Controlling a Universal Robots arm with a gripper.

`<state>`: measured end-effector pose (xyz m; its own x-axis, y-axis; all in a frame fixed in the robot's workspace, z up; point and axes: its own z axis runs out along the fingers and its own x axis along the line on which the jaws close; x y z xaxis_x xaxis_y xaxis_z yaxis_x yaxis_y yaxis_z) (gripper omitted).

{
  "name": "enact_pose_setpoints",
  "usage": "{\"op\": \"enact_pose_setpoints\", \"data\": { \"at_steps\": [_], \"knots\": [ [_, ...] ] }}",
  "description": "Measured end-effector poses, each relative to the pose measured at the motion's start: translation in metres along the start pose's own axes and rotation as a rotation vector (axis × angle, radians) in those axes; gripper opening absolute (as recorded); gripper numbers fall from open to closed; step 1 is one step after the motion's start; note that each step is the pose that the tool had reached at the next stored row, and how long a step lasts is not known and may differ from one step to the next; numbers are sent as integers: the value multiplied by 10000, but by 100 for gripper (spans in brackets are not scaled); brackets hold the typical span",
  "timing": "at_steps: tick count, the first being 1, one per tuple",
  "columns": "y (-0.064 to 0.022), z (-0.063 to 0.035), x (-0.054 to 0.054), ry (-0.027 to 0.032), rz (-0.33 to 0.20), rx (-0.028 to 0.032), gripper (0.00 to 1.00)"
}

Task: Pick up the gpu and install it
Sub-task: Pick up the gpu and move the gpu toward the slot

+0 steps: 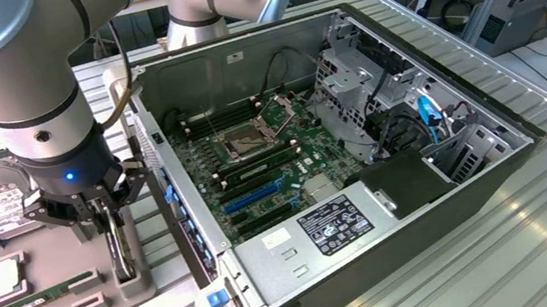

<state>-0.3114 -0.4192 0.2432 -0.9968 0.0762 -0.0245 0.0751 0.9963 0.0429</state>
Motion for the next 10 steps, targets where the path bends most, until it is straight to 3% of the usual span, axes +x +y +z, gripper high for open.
{"op": "enact_pose_setpoints", "data": {
  "at_steps": [10],
  "knots": [
    [0,0,0,-1,0,1,27]
  ]
}}
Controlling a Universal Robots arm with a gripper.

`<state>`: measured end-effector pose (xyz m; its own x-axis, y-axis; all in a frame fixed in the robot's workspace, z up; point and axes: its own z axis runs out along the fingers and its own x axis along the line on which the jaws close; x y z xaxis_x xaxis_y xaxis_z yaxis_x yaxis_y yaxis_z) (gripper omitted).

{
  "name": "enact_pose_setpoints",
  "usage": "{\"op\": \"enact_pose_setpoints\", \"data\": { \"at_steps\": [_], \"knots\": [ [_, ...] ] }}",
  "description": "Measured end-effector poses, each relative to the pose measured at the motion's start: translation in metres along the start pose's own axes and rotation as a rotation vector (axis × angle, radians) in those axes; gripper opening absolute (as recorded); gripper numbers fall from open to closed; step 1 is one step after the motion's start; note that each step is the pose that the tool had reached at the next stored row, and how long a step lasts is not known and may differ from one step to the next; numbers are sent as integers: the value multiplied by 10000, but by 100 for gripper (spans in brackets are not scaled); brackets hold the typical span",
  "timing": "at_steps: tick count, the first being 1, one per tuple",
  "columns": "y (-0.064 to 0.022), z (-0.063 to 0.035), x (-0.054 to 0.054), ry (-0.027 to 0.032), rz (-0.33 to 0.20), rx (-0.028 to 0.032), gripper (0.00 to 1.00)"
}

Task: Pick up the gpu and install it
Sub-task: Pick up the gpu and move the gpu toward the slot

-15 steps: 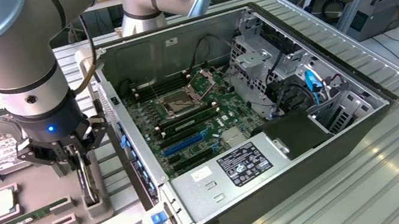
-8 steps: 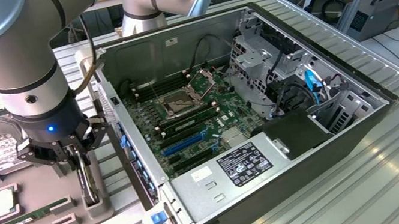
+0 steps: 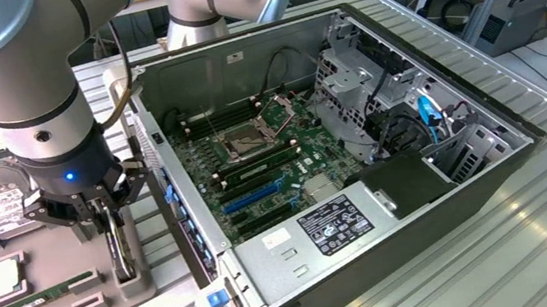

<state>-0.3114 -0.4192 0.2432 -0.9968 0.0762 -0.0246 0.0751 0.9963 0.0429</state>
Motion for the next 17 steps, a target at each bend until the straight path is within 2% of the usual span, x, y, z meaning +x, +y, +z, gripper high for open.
{"op": "enact_pose_setpoints", "data": {
  "at_steps": [7,17],
  "knots": [
    [2,-33,-1,0,0,1,27],
    [8,-182,-5,-1,0,-1,27]
  ]
}}
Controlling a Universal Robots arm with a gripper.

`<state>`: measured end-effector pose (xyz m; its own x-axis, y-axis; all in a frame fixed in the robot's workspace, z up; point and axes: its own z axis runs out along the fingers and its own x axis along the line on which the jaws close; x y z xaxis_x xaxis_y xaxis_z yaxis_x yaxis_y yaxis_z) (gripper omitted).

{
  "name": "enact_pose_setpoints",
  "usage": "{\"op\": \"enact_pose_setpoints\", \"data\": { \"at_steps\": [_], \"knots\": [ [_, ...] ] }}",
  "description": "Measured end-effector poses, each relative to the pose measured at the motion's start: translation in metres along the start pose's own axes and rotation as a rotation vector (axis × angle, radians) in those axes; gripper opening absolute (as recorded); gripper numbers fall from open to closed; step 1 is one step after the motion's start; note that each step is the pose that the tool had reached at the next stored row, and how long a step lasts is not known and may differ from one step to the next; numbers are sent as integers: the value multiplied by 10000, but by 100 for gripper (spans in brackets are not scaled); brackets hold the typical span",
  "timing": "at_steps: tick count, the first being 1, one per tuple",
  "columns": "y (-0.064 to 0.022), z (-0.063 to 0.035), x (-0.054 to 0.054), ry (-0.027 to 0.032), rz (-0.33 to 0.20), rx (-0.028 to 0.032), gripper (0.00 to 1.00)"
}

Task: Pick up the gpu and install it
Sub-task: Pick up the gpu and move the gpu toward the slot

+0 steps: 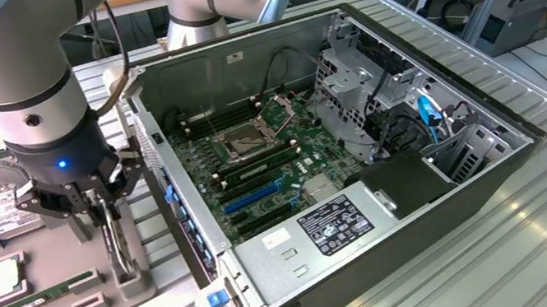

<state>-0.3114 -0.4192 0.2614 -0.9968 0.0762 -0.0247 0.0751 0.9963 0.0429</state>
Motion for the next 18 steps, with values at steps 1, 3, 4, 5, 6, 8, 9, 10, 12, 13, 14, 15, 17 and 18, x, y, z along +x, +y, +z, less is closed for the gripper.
{"op": "enact_pose_setpoints", "data": {
  "at_steps": [1,3,4,5,6,8,9,10,12,13,14,15,17,18],
  "knots": [
    [1,-20,0,2,0,1,27],
    [2,-46,-1,1,0,0,27],
    [2,-57,-1,1,0,1,27],
    [3,-68,-2,1,0,1,27],
    [3,-80,-2,1,1,1,27],
    [5,-110,-2,1,0,1,27],
    [5,-124,-3,1,0,1,27],
    [6,-138,-3,0,0,0,27],
    [7,-163,-4,1,0,1,27],
    [8,-189,-4,1,0,1,27],
    [9,-209,-5,1,0,1,27],
    [10,-222,-5,1,0,1,27],
    [11,-253,-6,1,0,1,27],
    [11,-266,-6,1,0,0,27]
  ]
}}
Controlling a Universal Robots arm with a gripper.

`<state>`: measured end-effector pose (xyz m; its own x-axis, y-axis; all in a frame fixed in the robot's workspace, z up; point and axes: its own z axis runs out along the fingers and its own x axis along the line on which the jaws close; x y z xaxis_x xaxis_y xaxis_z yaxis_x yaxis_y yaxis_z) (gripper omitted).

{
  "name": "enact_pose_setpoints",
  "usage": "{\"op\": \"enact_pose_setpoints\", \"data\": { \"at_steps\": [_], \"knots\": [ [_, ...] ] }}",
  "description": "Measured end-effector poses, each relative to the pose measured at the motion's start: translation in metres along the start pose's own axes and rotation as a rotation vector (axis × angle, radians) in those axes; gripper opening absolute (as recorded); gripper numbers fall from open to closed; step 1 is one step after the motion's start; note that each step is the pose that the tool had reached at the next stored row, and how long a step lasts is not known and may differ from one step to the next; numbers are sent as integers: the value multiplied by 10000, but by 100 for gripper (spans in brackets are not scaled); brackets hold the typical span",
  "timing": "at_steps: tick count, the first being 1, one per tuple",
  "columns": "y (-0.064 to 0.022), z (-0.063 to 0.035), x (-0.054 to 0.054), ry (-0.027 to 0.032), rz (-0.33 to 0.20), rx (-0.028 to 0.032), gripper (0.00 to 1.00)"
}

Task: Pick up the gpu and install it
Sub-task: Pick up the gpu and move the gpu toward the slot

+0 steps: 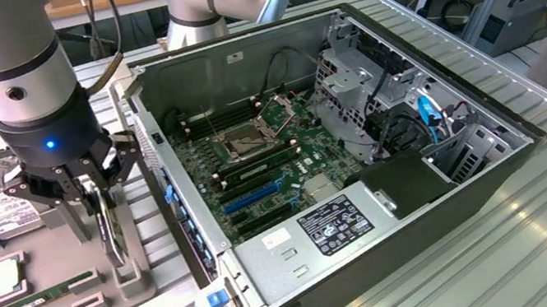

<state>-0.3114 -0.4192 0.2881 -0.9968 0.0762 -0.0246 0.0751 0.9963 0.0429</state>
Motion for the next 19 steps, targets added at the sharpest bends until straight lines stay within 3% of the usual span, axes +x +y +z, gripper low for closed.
{"op": "enact_pose_setpoints", "data": {
  "at_steps": [19],
  "knots": [
    [11,-261,-6,1,0,0,27]
  ]
}}
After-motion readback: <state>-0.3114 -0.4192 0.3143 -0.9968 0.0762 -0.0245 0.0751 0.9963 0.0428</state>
